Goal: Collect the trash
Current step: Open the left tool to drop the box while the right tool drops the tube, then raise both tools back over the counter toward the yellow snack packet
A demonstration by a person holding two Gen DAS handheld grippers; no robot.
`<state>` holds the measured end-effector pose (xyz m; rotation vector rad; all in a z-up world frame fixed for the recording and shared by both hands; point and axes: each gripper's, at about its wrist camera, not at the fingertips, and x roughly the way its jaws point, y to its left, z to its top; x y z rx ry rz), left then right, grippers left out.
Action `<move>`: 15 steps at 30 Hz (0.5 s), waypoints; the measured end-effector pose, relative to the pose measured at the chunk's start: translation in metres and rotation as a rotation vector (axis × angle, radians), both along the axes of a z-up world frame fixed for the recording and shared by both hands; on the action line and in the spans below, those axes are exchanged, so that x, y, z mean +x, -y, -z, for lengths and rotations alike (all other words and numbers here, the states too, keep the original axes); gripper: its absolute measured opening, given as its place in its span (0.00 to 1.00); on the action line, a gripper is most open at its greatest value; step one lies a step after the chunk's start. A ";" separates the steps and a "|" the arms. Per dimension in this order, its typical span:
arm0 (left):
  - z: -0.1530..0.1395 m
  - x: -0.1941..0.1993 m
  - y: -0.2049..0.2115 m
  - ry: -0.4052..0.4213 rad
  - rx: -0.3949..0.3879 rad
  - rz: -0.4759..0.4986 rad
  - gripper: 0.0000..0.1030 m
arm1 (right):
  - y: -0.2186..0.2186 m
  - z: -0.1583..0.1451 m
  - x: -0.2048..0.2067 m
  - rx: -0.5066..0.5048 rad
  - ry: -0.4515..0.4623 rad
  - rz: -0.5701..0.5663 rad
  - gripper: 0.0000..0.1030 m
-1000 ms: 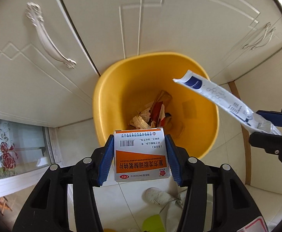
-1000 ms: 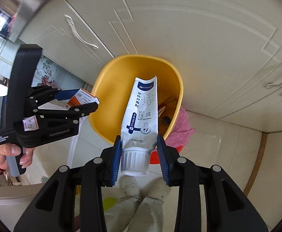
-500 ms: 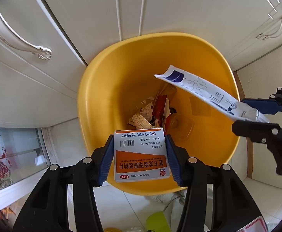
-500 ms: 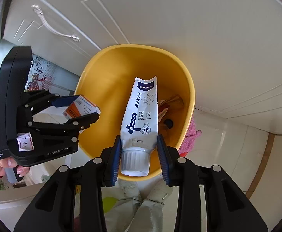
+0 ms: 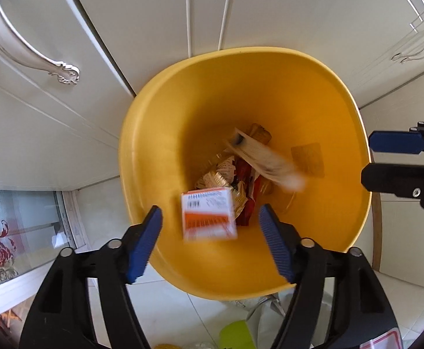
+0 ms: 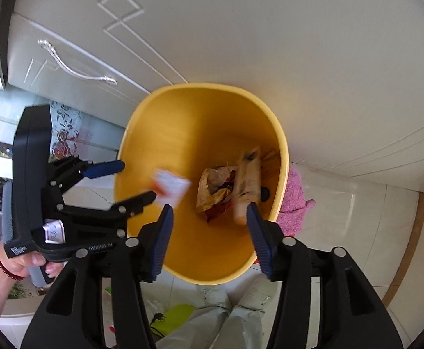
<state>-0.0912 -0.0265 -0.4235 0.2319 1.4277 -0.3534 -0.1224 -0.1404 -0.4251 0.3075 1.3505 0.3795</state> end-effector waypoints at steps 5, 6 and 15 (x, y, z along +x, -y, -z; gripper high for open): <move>-0.005 -0.005 0.003 0.010 0.000 0.001 0.76 | 0.007 -0.013 -0.002 0.014 0.018 0.042 0.54; -0.007 -0.006 0.003 0.013 -0.004 0.000 0.76 | 0.009 -0.015 -0.003 0.018 0.020 0.053 0.54; -0.028 -0.014 0.005 0.038 -0.021 0.001 0.76 | 0.012 -0.034 -0.016 0.033 0.038 0.095 0.54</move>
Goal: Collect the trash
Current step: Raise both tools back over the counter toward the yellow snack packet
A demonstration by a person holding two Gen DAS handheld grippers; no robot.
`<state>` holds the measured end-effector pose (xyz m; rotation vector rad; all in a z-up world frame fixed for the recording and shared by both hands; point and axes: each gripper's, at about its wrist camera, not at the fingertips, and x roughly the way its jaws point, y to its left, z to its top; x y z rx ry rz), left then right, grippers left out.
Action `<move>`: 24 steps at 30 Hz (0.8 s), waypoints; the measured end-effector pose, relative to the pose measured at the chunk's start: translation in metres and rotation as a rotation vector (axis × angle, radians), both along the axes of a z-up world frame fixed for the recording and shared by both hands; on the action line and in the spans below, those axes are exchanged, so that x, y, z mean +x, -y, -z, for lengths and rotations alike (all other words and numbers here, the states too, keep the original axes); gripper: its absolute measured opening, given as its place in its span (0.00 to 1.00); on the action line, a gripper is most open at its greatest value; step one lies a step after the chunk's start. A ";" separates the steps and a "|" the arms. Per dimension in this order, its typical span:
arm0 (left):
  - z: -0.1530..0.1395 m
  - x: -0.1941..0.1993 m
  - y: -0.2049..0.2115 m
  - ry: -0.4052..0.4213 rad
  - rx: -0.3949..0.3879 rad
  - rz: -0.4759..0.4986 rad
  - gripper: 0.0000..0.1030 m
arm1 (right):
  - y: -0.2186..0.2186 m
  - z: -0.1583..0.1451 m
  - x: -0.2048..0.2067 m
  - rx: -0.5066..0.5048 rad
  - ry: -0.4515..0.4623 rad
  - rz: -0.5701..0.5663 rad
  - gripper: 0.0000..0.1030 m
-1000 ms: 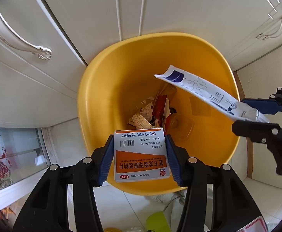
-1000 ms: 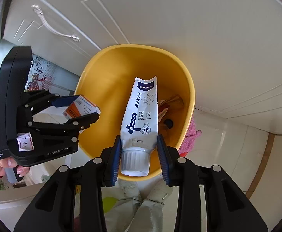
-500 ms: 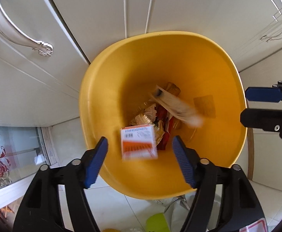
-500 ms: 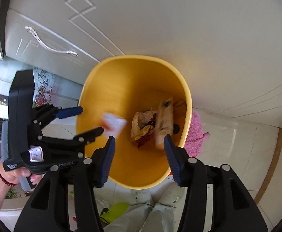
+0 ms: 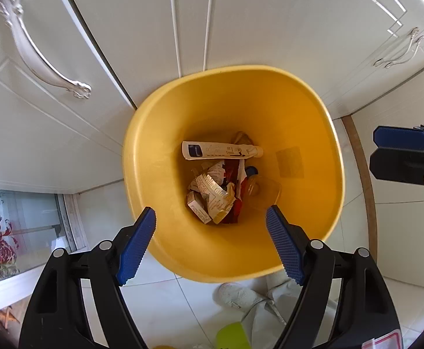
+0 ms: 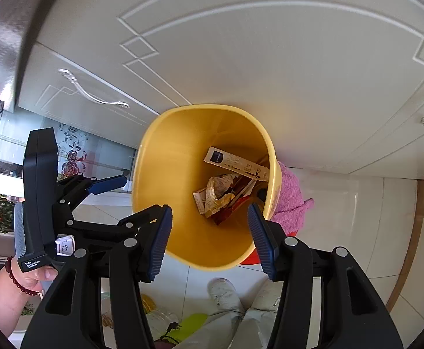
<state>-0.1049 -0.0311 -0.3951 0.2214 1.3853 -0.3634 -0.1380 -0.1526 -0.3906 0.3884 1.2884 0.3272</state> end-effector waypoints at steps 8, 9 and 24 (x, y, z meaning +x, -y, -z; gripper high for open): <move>-0.035 -0.013 -0.003 0.033 -0.005 -0.014 0.76 | 0.002 -0.034 -0.018 0.003 0.041 0.027 0.54; -0.040 -0.016 -0.005 0.038 -0.004 -0.016 0.76 | 0.003 -0.043 -0.023 -0.006 0.055 0.034 0.54; -0.192 -0.072 -0.029 0.256 -0.028 -0.164 0.77 | 0.011 -0.208 -0.096 -0.185 0.381 0.125 0.57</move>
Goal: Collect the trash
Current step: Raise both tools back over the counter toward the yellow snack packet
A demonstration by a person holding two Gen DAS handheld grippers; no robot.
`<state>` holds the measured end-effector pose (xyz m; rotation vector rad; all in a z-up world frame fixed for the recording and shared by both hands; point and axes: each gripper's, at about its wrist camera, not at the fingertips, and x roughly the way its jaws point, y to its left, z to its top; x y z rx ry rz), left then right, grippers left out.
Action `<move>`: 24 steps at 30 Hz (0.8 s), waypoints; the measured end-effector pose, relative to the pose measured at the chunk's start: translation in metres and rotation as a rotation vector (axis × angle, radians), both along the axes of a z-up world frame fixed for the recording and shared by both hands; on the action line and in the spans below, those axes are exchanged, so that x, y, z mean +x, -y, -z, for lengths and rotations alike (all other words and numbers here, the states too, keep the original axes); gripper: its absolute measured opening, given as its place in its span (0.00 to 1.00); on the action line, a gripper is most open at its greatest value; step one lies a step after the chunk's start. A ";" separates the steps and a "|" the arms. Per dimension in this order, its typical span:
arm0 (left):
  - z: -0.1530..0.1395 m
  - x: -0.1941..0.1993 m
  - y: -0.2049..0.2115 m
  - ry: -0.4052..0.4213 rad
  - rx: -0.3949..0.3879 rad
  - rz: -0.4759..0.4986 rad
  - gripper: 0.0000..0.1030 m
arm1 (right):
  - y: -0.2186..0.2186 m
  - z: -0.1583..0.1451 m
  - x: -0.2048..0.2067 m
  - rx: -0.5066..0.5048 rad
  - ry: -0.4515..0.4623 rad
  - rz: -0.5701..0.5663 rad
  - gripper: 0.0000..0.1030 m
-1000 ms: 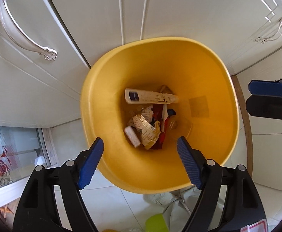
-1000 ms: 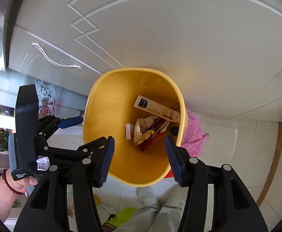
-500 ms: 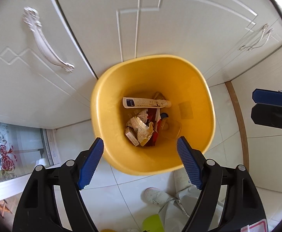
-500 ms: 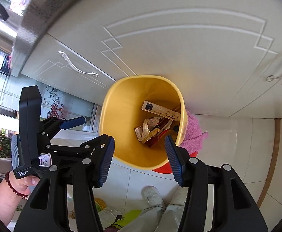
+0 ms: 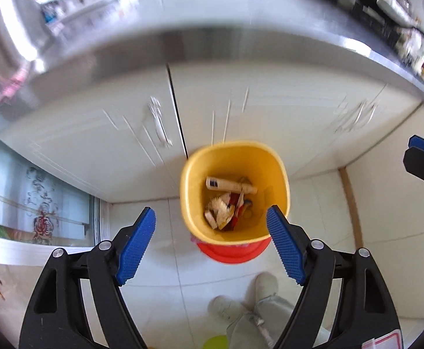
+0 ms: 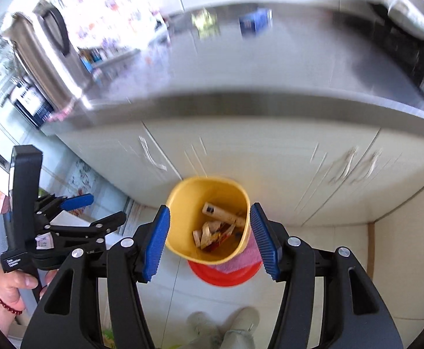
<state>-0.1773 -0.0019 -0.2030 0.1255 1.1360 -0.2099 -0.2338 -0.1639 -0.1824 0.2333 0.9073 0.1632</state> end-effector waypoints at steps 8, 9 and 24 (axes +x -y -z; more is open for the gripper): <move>-0.059 0.014 -0.006 0.108 -0.037 -0.040 0.78 | 0.019 -0.056 0.011 0.005 0.104 0.052 0.58; -0.066 0.019 -0.006 0.116 -0.038 -0.040 0.78 | 0.022 -0.059 0.016 0.006 0.112 0.059 0.58; -0.110 0.148 0.013 0.167 -0.044 -0.038 0.78 | 0.063 -0.083 0.140 0.019 0.168 0.085 0.58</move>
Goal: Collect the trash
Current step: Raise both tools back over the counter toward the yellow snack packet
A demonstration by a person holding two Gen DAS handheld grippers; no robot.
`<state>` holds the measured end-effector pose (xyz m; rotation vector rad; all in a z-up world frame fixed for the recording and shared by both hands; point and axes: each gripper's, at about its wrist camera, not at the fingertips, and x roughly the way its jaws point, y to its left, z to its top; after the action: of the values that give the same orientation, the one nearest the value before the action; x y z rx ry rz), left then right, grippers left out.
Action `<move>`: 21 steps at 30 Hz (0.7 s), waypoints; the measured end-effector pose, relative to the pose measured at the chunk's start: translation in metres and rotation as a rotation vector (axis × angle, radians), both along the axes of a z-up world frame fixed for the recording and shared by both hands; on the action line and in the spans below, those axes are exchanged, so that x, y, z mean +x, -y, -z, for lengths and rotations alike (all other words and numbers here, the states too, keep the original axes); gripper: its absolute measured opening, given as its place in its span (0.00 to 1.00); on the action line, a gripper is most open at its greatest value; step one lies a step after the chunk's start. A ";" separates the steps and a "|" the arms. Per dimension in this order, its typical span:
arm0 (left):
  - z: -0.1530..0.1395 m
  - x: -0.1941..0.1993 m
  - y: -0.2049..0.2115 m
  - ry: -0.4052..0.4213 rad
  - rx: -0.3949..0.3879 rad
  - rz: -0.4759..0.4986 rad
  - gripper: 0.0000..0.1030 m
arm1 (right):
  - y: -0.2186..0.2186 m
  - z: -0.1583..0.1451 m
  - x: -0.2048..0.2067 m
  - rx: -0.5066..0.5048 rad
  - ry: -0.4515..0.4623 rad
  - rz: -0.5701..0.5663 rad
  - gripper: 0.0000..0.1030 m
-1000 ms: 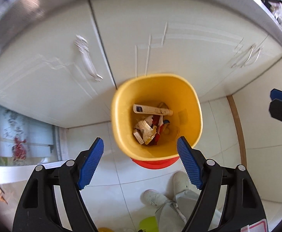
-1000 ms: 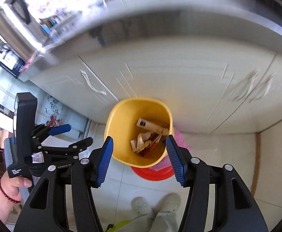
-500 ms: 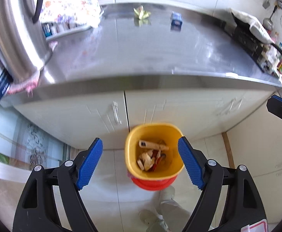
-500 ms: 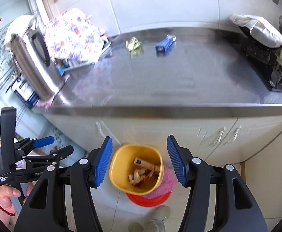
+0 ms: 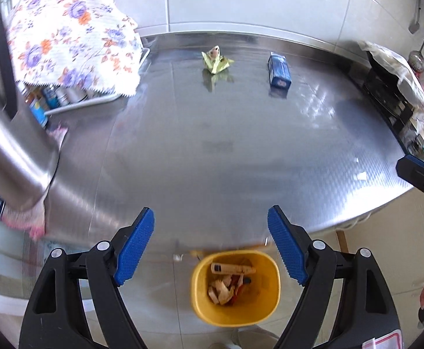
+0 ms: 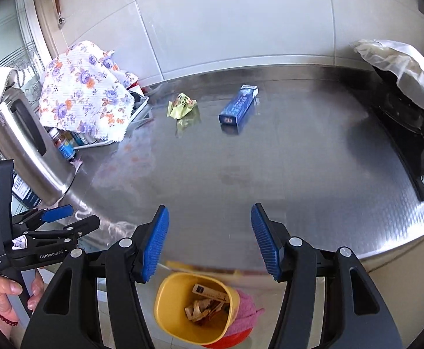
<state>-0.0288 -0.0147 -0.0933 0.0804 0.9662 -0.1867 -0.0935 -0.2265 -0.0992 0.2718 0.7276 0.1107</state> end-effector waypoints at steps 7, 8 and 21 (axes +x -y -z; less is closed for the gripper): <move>-0.010 0.057 0.015 0.002 0.024 0.026 0.78 | 0.005 -0.005 0.057 0.012 -0.006 0.014 0.58; -0.010 0.066 0.017 0.002 0.025 0.029 0.78 | 0.005 -0.004 0.064 0.011 -0.009 0.017 0.58; 0.020 0.218 0.033 -0.056 0.005 0.153 0.79 | -0.007 0.016 0.194 -0.003 -0.077 0.126 0.58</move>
<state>0.1896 -0.0476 -0.1129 0.1548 1.0172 -0.3282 0.1004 -0.2191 -0.1154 0.3194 0.7845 -0.0210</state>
